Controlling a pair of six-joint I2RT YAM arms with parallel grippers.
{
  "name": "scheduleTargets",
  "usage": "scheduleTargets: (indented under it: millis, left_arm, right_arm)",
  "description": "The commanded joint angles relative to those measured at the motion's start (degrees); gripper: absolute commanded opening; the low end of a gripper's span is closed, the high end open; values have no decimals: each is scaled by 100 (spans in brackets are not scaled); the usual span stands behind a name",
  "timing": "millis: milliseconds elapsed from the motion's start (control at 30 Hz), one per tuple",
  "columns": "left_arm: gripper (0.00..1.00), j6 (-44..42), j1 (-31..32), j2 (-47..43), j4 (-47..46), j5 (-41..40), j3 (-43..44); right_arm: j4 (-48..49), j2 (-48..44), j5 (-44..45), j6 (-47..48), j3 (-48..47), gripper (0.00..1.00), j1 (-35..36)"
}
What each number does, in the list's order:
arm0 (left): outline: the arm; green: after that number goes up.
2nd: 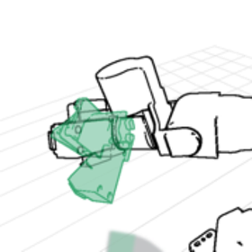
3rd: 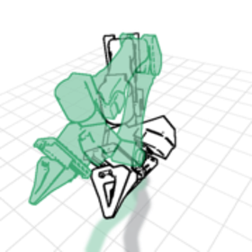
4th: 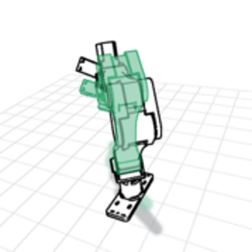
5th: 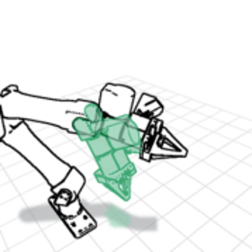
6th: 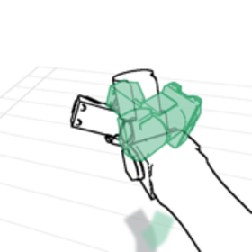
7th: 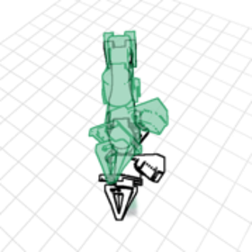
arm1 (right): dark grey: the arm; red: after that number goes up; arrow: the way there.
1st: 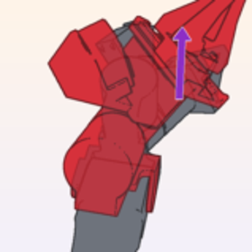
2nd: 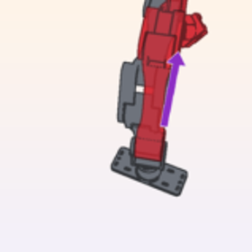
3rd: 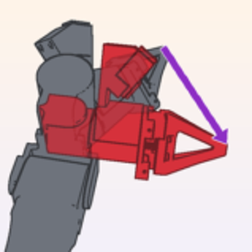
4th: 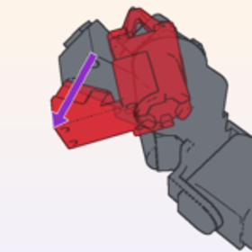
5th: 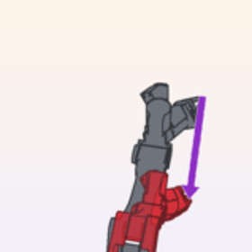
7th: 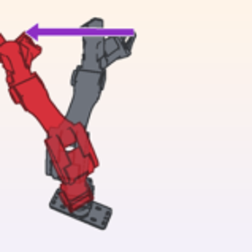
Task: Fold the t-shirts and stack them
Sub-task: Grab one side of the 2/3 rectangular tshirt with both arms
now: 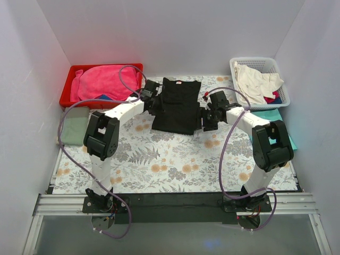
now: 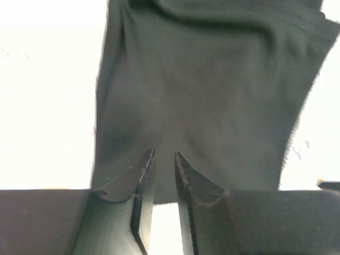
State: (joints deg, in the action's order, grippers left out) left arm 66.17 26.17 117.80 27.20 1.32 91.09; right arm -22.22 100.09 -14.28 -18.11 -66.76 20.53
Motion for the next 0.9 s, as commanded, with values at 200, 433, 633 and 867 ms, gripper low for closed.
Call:
scheduleTargets:
  millis: [200, 433, 633, 867]
  left_arm:
    - [23, 309, -753, -1207, -908, 1800, -1427]
    - [24, 326, -1140, -917, -1156, 2513, -1717]
    - [24, 194, -1220, -890, -1121, 3032, -1910]
    - [24, 71, -1281, -951, -1103, 2707, -2323]
  right_arm:
    - [1166, -104, -628, -386, 453, 67, 3]
    - [1483, 168, -760, -606, 497, 66, 21]
    - [1563, 282, -813, -676, 541, 66, 56]
    - [1659, 353, -830, -729, 585, 66, 82]
